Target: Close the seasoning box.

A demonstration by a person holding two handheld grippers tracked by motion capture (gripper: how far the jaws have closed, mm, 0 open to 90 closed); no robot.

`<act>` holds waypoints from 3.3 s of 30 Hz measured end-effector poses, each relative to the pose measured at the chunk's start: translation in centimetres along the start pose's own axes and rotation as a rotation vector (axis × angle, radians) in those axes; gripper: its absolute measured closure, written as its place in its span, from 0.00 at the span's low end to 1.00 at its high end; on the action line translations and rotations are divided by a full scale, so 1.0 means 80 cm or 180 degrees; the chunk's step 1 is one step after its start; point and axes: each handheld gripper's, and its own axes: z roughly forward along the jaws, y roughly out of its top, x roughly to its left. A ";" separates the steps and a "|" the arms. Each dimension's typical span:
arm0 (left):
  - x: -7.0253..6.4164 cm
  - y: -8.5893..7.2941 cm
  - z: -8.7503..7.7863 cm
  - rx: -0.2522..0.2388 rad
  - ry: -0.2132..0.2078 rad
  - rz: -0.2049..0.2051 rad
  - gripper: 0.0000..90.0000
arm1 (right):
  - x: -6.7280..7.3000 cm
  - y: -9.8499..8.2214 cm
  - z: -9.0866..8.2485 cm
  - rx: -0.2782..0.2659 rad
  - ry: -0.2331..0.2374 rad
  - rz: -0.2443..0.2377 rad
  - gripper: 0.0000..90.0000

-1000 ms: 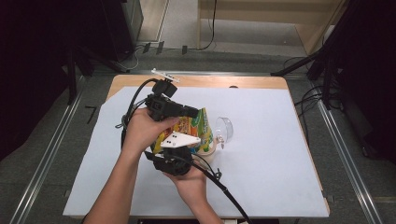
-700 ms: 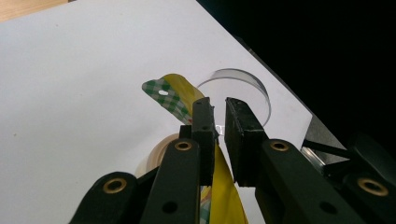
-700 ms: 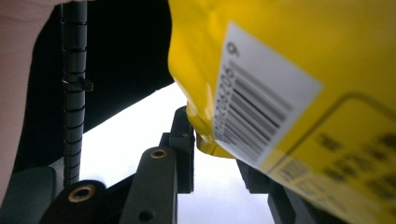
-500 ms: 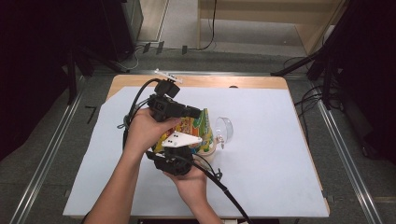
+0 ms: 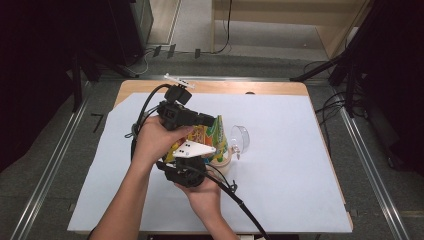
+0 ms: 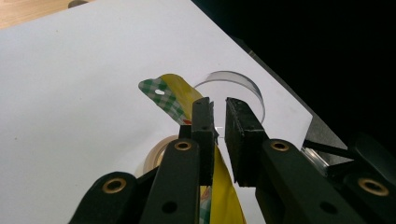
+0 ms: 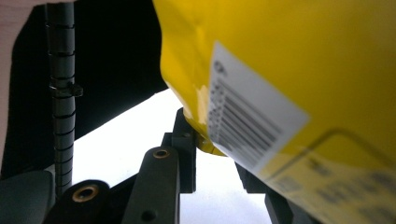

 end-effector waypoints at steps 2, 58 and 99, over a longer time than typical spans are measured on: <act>0.001 0.000 0.001 0.0000 -0.0002 -0.0013 0.92 | 0.000 0.000 0.000 0.0000 -0.0002 -0.0003 0.82; 0.009 -0.012 -0.014 -0.0066 0.0040 -0.0109 0.92 | 0.010 0.001 0.008 0.0075 0.0080 -0.0118 0.82; 0.008 -0.012 -0.012 -0.0029 0.0040 -0.0088 0.92 | 0.009 -0.001 0.007 0.0068 0.0077 -0.0117 0.82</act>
